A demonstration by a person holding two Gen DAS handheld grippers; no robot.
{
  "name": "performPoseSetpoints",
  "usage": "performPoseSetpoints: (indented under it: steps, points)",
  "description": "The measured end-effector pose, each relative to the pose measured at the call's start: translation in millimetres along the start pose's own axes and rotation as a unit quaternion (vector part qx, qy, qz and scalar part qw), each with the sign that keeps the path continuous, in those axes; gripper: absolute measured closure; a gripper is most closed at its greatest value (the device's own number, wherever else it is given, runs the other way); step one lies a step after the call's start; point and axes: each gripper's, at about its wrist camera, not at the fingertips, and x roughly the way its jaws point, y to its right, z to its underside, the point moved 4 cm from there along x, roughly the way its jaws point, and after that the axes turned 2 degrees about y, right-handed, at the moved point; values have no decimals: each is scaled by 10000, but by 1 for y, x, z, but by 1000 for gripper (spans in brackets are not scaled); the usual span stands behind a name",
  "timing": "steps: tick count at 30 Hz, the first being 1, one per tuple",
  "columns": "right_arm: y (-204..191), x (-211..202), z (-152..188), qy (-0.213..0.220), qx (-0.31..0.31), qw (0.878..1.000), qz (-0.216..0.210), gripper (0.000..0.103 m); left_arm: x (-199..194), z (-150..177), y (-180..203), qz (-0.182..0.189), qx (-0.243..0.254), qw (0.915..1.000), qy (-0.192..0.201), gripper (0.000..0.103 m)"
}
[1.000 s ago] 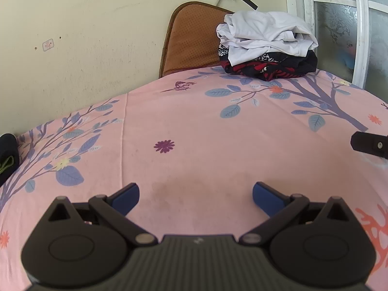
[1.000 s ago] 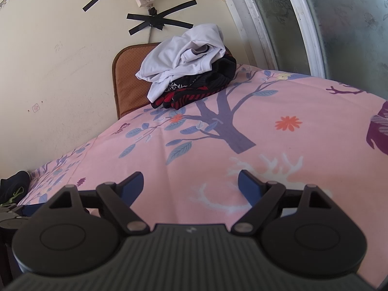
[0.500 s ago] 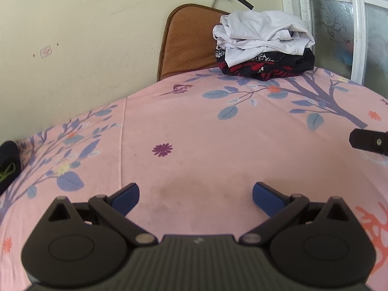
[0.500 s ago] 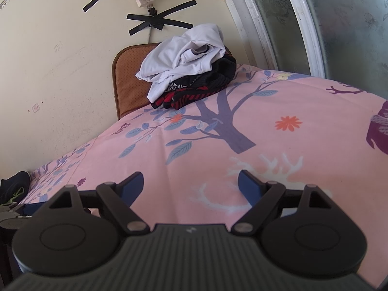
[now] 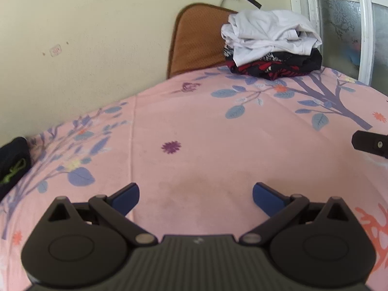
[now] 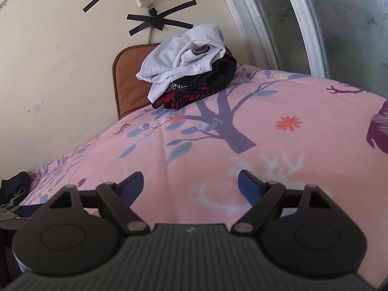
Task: Fold small clothes
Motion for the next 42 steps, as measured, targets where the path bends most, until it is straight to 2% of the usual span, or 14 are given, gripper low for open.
performPoseSetpoints:
  steps: [8, 13, 18, 42]
  points:
    - [-11, -8, 1, 97, -379, 9991, 169, 16, -22, -7, -12, -234, -14, 9996, 171, 0]
    - [-27, -22, 6, 80, -619, 9980, -29, 16, -26, -7, -19, -306, -70, 9994, 145, 0]
    - [-43, -37, 3, 273, -820, 9961, -164, 16, -26, -4, -23, -354, -112, 9993, 94, 0]
    - [-64, -49, 1, 463, -941, 9940, -323, 16, -35, 0, -32, -390, -132, 9991, 141, 0]
